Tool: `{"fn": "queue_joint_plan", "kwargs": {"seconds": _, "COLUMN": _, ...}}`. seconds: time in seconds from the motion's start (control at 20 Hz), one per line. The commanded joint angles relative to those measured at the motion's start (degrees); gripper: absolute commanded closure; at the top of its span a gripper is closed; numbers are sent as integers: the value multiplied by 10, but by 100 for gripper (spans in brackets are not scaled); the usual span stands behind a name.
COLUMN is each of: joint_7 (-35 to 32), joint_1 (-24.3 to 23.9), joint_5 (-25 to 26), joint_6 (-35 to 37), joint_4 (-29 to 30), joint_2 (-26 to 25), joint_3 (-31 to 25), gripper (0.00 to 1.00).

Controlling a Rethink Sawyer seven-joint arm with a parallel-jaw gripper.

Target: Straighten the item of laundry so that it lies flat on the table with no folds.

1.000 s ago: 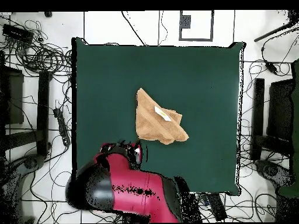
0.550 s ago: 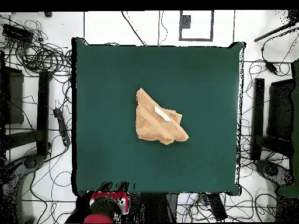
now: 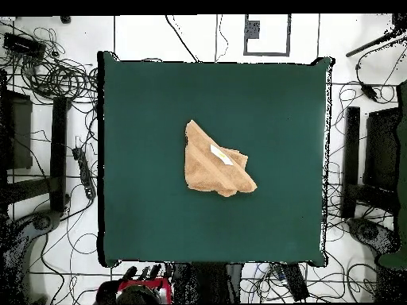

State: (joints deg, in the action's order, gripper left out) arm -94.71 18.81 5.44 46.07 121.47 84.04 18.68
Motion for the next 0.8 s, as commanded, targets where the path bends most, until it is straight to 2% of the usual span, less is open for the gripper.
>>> {"fn": "queue_joint_plan", "kwargs": {"seconds": 0.05, "joint_7": 76, "joint_1": -27, "joint_5": -61, "joint_6": 1, "joint_4": 155, "joint_2": 11, "joint_3": -20, "gripper": 0}}
{"fn": "queue_joint_plan", "kwargs": {"seconds": 0.15, "joint_7": 53, "joint_1": -23, "joint_5": -33, "joint_6": -1, "joint_4": 145, "joint_2": 8, "joint_3": -22, "gripper": 0}}
{"fn": "queue_joint_plan", "kwargs": {"seconds": 0.3, "joint_7": 72, "joint_1": -41, "joint_5": -45, "joint_6": -43, "joint_4": 156, "joint_2": 1, "joint_3": -36, "gripper": 0}}
{"fn": "queue_joint_plan", "kwargs": {"seconds": 0.4, "joint_7": 49, "joint_1": -38, "joint_5": -17, "joint_6": -32, "joint_4": 148, "joint_2": -4, "joint_3": -35, "gripper": 0}}
{"fn": "queue_joint_plan", "kwargs": {"seconds": 0.5, "joint_7": 43, "joint_1": -43, "joint_5": -46, "joint_6": -47, "joint_4": 164, "joint_2": -3, "joint_3": -41, "gripper": 0}}
{"fn": "queue_joint_plan", "kwargs": {"seconds": 0.8, "joint_7": -6, "joint_1": -32, "joint_5": -88, "joint_6": -104, "joint_4": 184, "joint_2": -16, "joint_3": -64, "gripper": 0}}
